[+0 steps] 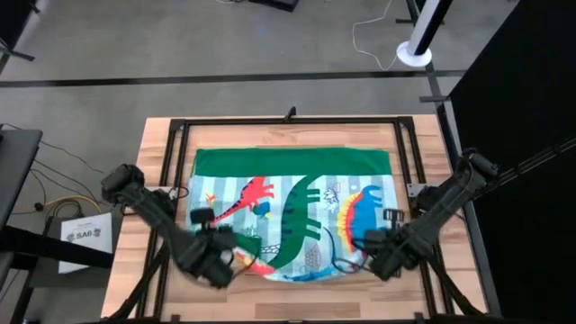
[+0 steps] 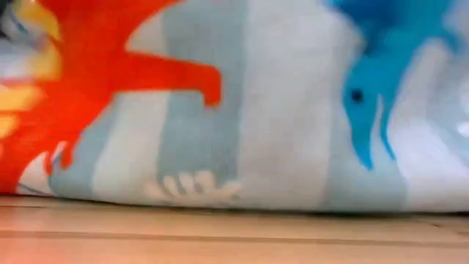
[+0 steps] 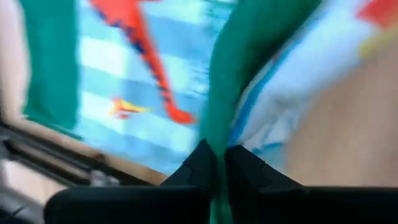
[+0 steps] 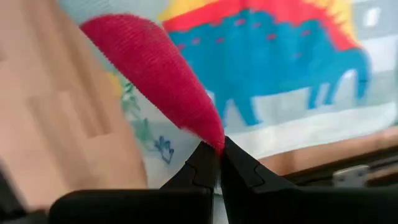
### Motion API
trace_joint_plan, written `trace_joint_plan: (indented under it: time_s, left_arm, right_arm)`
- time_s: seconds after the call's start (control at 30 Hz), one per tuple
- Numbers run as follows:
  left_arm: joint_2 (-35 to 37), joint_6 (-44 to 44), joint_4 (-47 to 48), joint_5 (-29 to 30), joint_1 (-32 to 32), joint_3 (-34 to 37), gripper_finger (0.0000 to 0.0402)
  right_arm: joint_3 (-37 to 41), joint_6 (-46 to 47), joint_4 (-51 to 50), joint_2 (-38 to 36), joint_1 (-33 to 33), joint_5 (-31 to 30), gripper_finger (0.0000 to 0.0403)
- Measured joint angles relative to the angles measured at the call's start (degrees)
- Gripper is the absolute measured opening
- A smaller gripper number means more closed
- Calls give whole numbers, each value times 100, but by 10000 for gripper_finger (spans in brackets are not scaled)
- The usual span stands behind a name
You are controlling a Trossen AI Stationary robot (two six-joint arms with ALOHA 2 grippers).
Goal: Roll towel
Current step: Roll the multicolor dinosaur print towel
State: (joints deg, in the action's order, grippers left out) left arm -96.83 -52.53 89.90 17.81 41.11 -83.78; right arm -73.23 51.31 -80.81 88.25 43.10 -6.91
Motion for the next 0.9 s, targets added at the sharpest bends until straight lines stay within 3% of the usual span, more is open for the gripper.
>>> trace_joint_plan:
  time_s: [0.2,0.5,0.9]
  left_arm:
    - [663,668,-76,214,-989,712,13]
    - [1622,1879,-378,191,-2529,1382,13]
    - [1750,4162,-1268,262,-4665,1612,13]
  right_arm:
    - [149,-597,-342,-153,-765,-618,0]
    - [1138,-1562,-164,-662,-2416,-1184,0]
    - [1298,-2772,383,-1239,-4063,-1540,0]
